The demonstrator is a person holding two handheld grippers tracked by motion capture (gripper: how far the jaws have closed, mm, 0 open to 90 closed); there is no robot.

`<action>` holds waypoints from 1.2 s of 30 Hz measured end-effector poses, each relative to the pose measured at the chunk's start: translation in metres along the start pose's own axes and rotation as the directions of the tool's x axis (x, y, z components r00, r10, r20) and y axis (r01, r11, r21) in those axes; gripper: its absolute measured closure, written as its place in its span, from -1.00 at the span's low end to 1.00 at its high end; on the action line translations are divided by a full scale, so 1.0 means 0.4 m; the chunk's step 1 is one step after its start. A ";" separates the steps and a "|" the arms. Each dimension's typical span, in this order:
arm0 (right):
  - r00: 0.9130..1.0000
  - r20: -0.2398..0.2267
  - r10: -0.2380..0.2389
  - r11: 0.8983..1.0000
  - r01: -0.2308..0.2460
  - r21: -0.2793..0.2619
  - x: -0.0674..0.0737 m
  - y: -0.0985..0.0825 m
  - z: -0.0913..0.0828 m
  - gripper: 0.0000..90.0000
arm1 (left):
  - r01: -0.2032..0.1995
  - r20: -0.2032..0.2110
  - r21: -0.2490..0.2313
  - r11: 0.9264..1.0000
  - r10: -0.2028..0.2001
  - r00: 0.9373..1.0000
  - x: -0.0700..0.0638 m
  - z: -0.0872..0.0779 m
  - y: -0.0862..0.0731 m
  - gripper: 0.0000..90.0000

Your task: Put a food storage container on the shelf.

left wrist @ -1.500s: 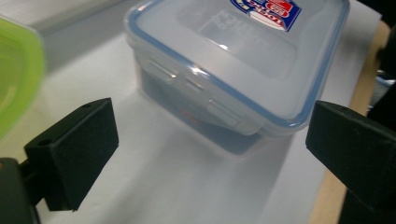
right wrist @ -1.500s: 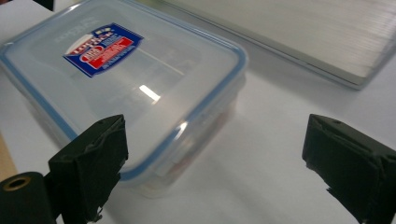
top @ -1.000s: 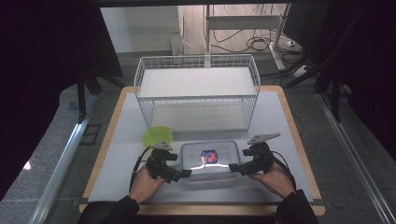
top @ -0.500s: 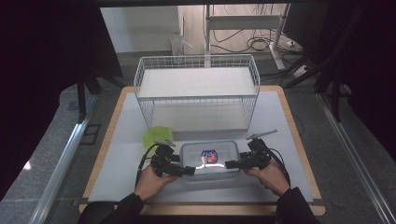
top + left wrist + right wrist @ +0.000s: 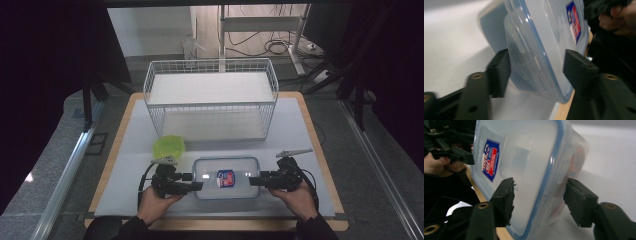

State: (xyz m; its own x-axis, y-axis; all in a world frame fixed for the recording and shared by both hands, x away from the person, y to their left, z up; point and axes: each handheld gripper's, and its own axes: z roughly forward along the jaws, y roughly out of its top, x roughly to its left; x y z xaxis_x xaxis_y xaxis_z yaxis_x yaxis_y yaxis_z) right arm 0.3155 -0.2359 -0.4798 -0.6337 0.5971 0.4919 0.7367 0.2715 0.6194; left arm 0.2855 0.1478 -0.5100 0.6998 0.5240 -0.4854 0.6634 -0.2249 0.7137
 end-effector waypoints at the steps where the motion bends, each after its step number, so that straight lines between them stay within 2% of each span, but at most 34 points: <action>1: 1.000 0.000 0.000 1.000 0.000 0.000 0.000 0.000 0.000 0.01 | -0.003 -0.004 -0.014 1.000 0.003 1.000 -0.002 -0.003 -0.001 -0.06; 3: 1.000 -0.020 0.008 1.000 -0.008 -0.012 -0.001 -0.017 -0.014 0.12 | 0.001 0.004 -0.025 1.000 -0.001 1.000 -0.001 -0.004 -0.001 -0.01; 5: 0.999 -0.027 0.017 1.000 -0.018 -0.021 0.000 -0.022 -0.016 0.13 | 0.004 0.002 -0.032 0.999 -0.004 1.000 -0.001 -0.003 0.000 -0.01; 10: 0.999 -0.013 0.034 0.999 -0.034 -0.031 0.008 -0.027 -0.019 0.16 | 0.039 0.011 -0.058 0.998 -0.038 0.999 0.004 -0.006 -0.001 0.04; 12: 0.999 -0.012 0.040 0.998 -0.040 -0.042 0.010 -0.028 -0.019 0.19 | 0.035 0.002 -0.069 0.997 -0.035 0.999 0.004 -0.009 0.002 0.07; 14: 1.000 0.010 0.021 0.998 -0.021 -0.055 0.020 -0.026 -0.016 0.19 | 0.041 -0.006 -0.072 0.997 -0.042 0.999 0.005 -0.009 0.005 0.08; 17: 1.000 0.011 0.024 0.998 -0.023 -0.065 0.019 -0.026 -0.014 0.19 | 0.051 -0.007 -0.075 0.996 -0.051 0.999 0.007 -0.011 0.007 0.08; 20: 1.000 0.015 0.014 0.997 -0.013 -0.077 0.021 -0.024 -0.013 0.19 | 0.043 -0.019 -0.073 0.996 -0.045 0.999 0.005 -0.014 0.013 0.09; 24: 1.000 0.020 -0.001 0.995 0.003 -0.105 0.030 -0.009 -0.022 0.19 | 0.021 -0.031 -0.098 0.995 -0.024 0.999 -0.004 -0.026 0.032 0.09; 29: 0.999 0.018 -0.029 0.990 0.031 -0.135 0.039 0.017 -0.035 0.19 | -0.009 -0.052 -0.113 0.994 0.003 0.999 -0.014 -0.046 0.062 0.09; 36: 0.999 0.018 -0.051 0.984 0.053 -0.173 0.051 0.065 -0.044 0.19 | -0.021 -0.067 -0.140 0.990 0.012 0.998 -0.014 -0.073 0.101 0.09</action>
State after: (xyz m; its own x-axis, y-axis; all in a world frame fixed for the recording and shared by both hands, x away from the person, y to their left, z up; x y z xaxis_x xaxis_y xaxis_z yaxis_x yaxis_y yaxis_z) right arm 0.3177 -0.2299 -0.4429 -0.6663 0.5955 0.4488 0.6499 0.1687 0.7410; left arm 0.3006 0.1598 -0.4634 0.6884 0.5750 -0.4421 0.6050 -0.1189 0.7873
